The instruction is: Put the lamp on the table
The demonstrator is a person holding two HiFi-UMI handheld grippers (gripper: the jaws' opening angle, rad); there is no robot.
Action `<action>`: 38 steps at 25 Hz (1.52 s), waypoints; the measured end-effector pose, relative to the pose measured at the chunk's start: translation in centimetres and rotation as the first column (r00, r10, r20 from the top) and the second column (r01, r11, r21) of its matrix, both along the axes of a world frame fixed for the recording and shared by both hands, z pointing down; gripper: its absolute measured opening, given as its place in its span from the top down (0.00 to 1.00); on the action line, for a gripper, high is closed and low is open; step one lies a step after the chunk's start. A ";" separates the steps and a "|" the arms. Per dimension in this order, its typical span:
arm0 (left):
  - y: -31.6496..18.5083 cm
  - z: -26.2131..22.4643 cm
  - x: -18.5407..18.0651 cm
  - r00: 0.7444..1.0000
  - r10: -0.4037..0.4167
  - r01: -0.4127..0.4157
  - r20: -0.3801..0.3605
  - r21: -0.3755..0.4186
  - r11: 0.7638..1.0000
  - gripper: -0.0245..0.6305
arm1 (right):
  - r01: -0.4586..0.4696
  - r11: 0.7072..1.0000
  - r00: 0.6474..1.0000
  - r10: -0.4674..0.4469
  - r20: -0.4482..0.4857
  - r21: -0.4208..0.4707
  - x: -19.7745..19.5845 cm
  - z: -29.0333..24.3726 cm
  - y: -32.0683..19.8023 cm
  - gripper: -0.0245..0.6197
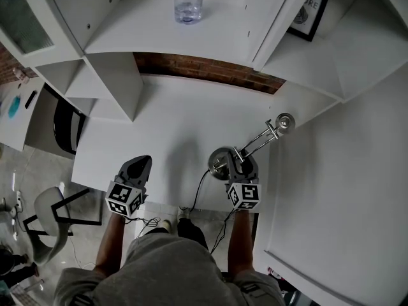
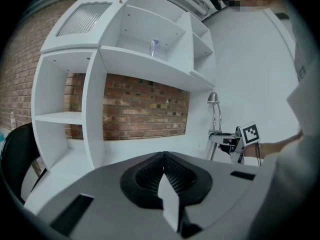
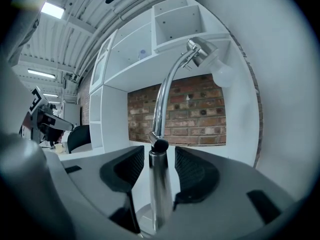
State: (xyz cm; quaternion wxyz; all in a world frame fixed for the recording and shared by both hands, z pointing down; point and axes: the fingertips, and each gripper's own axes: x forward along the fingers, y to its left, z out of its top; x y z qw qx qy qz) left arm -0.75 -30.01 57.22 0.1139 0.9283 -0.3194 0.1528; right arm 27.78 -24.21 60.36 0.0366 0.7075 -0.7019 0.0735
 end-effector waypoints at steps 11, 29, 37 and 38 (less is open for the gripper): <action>1.4 -1.7 -1.5 0.999 0.022 -0.022 -0.030 0.024 0.999 0.96 | -0.054 0.999 0.999 0.054 -0.005 -0.005 -0.4 -1.0 2.9 0.66; 4.0 -4.4 -4.2 0.993 0.073 -0.065 -0.090 0.091 0.994 0.96 | -0.076 0.997 0.997 0.076 -0.004 0.020 -5.7 -4.7 7.9 0.76; 5.7 -6.1 -5.2 0.987 0.104 -0.089 -0.123 0.117 0.989 0.96 | -0.051 0.997 0.998 0.052 -0.022 0.050 -9.5 -7.2 9.6 0.85; 6.1 -6.3 -5.3 0.986 0.109 -0.094 -0.127 0.121 0.988 0.96 | -0.052 0.997 0.998 0.053 -0.024 0.054 -10.0 -7.4 9.9 0.86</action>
